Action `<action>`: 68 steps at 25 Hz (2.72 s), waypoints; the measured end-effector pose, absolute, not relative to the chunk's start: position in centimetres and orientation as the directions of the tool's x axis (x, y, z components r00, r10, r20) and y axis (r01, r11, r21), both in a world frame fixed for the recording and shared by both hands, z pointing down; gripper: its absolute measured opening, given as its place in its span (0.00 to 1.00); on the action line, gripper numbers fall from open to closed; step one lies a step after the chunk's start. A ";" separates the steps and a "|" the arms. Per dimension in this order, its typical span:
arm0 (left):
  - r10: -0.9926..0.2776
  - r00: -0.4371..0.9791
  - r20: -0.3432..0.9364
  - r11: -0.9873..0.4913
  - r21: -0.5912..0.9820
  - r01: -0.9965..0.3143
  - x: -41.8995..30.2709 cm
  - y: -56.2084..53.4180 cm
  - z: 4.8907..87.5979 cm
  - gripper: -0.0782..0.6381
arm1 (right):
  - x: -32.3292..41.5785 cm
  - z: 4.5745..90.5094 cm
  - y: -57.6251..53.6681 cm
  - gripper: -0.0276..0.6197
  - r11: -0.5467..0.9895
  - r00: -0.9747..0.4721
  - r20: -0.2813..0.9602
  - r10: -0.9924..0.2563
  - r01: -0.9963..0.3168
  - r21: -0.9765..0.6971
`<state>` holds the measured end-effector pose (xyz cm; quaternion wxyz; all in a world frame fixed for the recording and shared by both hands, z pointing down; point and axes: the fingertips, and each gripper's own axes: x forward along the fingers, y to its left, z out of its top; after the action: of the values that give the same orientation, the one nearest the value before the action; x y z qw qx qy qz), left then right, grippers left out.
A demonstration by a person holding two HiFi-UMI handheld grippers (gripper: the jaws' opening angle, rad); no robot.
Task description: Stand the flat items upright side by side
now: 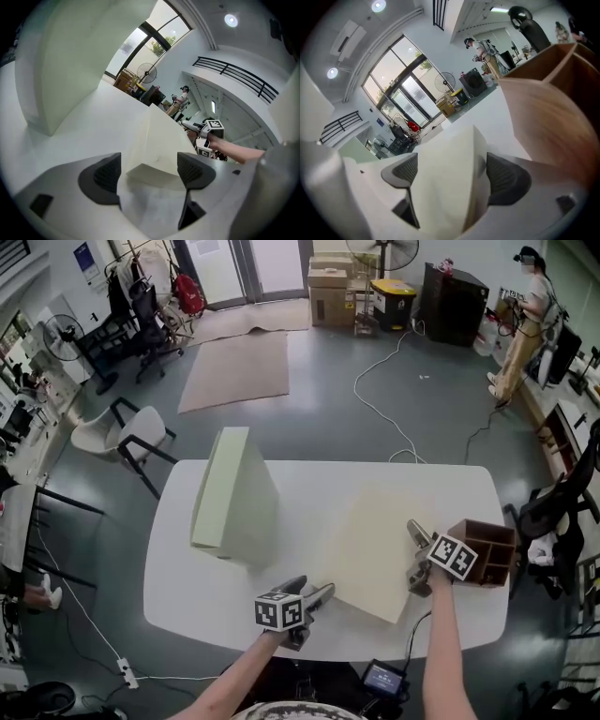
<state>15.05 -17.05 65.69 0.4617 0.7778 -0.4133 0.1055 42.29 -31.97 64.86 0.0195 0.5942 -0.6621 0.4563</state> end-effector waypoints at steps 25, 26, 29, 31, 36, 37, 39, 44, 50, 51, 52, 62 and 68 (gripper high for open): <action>-0.186 0.826 0.532 -0.818 0.383 -0.430 18.2 -17.2 65.0 0.65 | 39.0 55.4 -28.8 0.66 0.149 -0.392 0.344 -0.853 -0.816 -0.559; -0.181 0.817 0.548 -0.840 0.347 -0.418 18.3 -17.1 64.8 0.66 | 38.9 54.4 -28.1 0.66 0.165 -0.392 0.330 -0.859 -0.822 -0.545; -0.195 0.785 0.587 -0.884 0.241 -0.400 18.3 -17.3 64.1 0.66 | 38.8 51.6 -26.3 0.66 0.204 -0.386 0.281 -0.878 -0.836 -0.510; -0.219 0.760 0.612 -0.906 0.162 -0.392 18.1 -17.9 64.0 0.66 | 38.4 49.9 -25.2 0.65 0.229 -0.383 0.254 -0.888 -0.847 -0.479; -0.288 0.692 0.662 -0.927 -0.012 -0.375 18.3 -20.0 63.9 0.66 | 37.4 46.5 -22.0 0.64 0.281 -0.386 0.215 -0.897 -0.874 -0.397; -0.297 0.687 0.663 -0.930 -0.036 -0.367 18.6 -20.3 63.9 0.66 | 37.4 46.1 -21.2 0.63 0.286 -0.385 0.215 -0.898 -0.879 -0.381; -0.304 0.685 0.662 -0.936 -0.074 -0.344 19.1 -20.6 63.9 0.66 | 37.3 45.4 -19.7 0.63 0.295 -0.385 0.214 -0.898 -0.887 -0.355; -0.309 0.697 0.647 -0.944 -0.118 -0.309 18.5 -20.6 64.2 0.65 | 35.6 44.5 -16.2 0.59 0.385 -0.460 0.199 -0.865 -0.864 -0.325; -0.317 0.703 0.636 -0.933 -0.077 -0.351 18.0 -20.0 64.8 0.61 | 34.0 46.0 -13.4 0.57 0.529 -0.611 0.249 -0.751 -0.783 -0.326; -0.316 0.703 0.637 -0.932 -0.069 -0.356 17.9 -19.9 64.8 0.61 | 33.8 46.5 -13.1 0.59 0.544 -0.633 0.254 -0.731 -0.766 -0.343; -0.316 0.704 0.637 -0.930 -0.061 -0.362 17.9 -19.9 64.9 0.60 | 33.6 47.1 -12.9 0.61 0.554 -0.650 0.253 -0.717 -0.751 -0.360; -0.341 0.739 0.581 -0.872 0.098 -0.479 17.5 -19.2 64.3 0.59 | 32.7 47.5 -11.5 0.57 0.542 -0.594 0.265 -0.760 -0.803 -0.247; -0.383 0.754 0.534 -0.821 0.177 -0.543 15.8 -17.6 63.4 0.57 | 32.1 47.6 -12.6 0.54 0.350 -0.396 0.246 -0.885 -0.913 -0.211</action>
<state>15.77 -17.59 63.41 0.1630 0.9221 -0.2510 0.2453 32.11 -12.55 47.55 0.0442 0.5478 -0.8203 0.1584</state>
